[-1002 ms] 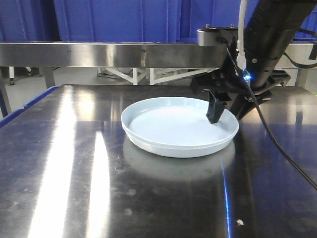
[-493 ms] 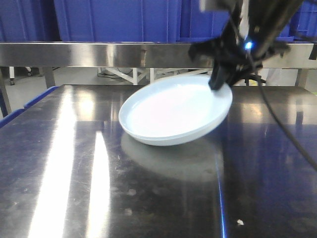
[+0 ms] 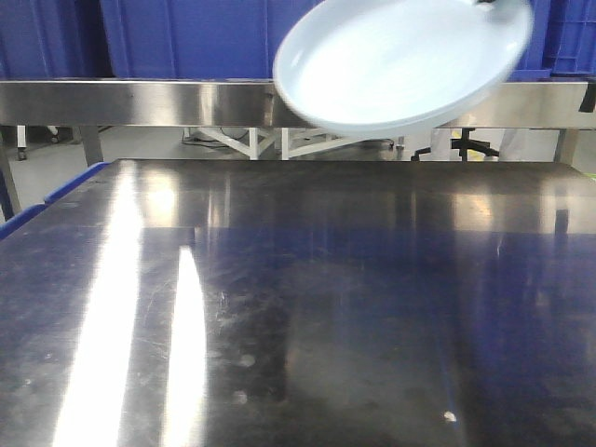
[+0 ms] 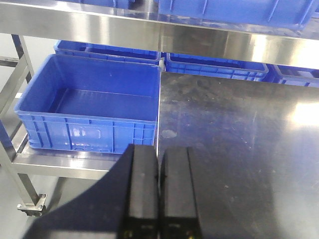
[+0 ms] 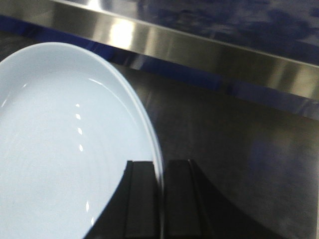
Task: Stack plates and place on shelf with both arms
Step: 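Grasp the stacked plates with the right gripper and lift them up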
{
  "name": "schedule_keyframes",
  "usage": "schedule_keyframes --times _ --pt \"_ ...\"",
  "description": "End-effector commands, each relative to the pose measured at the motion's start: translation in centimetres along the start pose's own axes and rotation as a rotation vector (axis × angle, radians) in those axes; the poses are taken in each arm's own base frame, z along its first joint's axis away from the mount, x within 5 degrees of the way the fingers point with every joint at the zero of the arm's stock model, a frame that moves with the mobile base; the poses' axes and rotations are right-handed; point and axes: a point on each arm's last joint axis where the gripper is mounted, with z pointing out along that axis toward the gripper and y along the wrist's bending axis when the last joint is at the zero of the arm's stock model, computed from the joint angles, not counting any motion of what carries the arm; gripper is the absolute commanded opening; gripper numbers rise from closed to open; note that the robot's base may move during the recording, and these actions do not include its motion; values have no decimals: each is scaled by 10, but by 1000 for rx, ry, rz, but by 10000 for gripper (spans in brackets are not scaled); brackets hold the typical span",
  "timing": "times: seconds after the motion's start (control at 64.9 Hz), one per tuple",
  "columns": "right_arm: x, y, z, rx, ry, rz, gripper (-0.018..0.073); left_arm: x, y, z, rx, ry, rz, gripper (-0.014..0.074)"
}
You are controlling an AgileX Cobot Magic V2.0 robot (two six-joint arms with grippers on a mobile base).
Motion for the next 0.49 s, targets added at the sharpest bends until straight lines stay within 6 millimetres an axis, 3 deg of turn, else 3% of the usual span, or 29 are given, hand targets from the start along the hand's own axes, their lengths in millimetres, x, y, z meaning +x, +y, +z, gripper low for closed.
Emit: schedule_keyframes --times 0.0,0.17,0.478 --pt "-12 -12 -39 33 -173 6 50 -18 -1 -4 2 -117 -10 99" --pt "23 -27 -78 96 -204 37 50 -18 -1 -4 2 -117 -10 99" --pt "78 -25 -126 106 -281 43 50 -18 -1 -4 2 -117 -10 99"
